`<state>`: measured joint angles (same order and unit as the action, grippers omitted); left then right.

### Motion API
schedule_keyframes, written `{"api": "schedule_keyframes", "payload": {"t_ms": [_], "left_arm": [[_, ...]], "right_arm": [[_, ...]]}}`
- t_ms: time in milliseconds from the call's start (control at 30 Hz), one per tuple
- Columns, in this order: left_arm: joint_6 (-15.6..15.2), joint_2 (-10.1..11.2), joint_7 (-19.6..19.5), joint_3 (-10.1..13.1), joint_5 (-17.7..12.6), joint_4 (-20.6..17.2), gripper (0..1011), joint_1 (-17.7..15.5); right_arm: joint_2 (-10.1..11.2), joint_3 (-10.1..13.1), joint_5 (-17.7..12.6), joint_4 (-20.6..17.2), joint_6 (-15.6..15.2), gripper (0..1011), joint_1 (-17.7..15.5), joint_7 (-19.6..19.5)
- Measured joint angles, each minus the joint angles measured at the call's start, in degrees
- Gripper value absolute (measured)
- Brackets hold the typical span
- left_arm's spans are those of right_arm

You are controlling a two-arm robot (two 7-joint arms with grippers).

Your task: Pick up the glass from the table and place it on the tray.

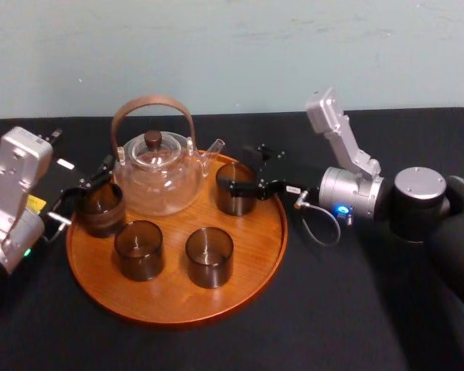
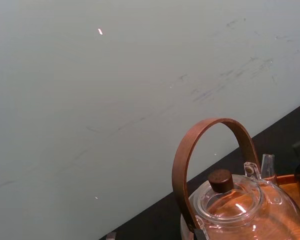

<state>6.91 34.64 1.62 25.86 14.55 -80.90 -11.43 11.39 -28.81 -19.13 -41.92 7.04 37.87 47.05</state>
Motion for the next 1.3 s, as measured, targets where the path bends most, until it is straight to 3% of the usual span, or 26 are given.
{"api": "schedule_keyframes", "payload": {"t_ms": [367, 500, 733, 1033, 1300], "left_arm": [[0.00, 0.00, 0.00, 0.00, 0.00, 0.00, 1001, 0.00], [0.00, 0.00, 0.00, 0.00, 0.00, 0.00, 1001, 0.00], [0.00, 0.00, 0.00, 0.00, 0.00, 0.00, 1001, 0.00], [0.00, 0.00, 0.00, 0.00, 0.00, 0.00, 1001, 0.00], [0.00, 0.00, 0.00, 0.00, 0.00, 0.00, 1001, 0.00]], "right_arm": [[4.83, 0.90, -2.01, -11.93, -0.65, 1002, -4.58, -2.70], [7.86, 1.91, -2.58, -17.42, -1.89, 1002, -7.44, -5.66], [11.95, 4.59, -3.91, -23.39, -2.91, 1002, -12.10, -10.39], [15.66, 9.09, -4.47, -28.23, -3.73, 1003, -17.92, -17.04], [16.22, 12.10, -4.49, -28.85, -3.90, 1002, -20.95, -20.12]]}}
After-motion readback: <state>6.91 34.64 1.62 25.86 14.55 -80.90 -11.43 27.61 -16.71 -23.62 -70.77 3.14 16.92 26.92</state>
